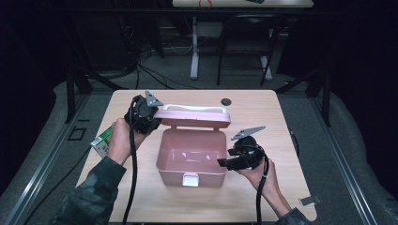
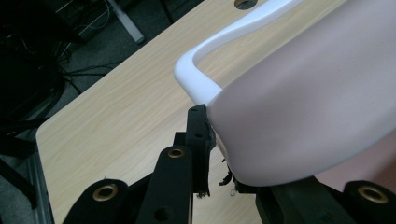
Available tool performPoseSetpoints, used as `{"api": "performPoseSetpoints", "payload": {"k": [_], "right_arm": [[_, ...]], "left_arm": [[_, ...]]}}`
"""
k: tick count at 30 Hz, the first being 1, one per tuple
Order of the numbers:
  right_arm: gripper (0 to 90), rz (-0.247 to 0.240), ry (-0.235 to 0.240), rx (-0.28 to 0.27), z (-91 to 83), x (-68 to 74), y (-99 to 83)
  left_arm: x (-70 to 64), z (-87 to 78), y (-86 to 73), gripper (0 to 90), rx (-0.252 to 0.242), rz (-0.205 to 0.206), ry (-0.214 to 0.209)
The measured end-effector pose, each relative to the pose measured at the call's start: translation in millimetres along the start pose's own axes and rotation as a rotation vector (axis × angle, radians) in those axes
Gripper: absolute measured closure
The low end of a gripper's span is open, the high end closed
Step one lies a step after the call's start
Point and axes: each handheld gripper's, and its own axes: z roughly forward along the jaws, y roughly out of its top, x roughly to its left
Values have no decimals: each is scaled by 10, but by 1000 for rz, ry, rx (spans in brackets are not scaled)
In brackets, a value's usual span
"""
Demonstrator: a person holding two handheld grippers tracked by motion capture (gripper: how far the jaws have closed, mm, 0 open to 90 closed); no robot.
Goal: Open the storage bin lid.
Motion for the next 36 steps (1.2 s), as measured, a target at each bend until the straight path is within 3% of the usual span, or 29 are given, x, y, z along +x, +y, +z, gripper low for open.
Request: {"api": "performPoseSetpoints", "payload": {"k": [4, 13, 19, 22, 36], "right_arm": [[472, -1, -23, 29, 82, 16, -36], [464, -6, -40, 29, 153, -6, -57], [501, -24, -77, 24, 198, -53, -54], [497, -5, -74, 30, 244, -73, -64], [496, -23, -75, 24, 239, -77, -69]], "left_arm": [[22, 15, 8, 803, -2, -4, -5], [66, 47, 61, 807, 12, -13, -10], [114, 87, 98, 803, 6, -23, -17], [143, 105, 128, 803, 4, -29, -17], [232, 217, 216, 802, 6, -30, -12]]}}
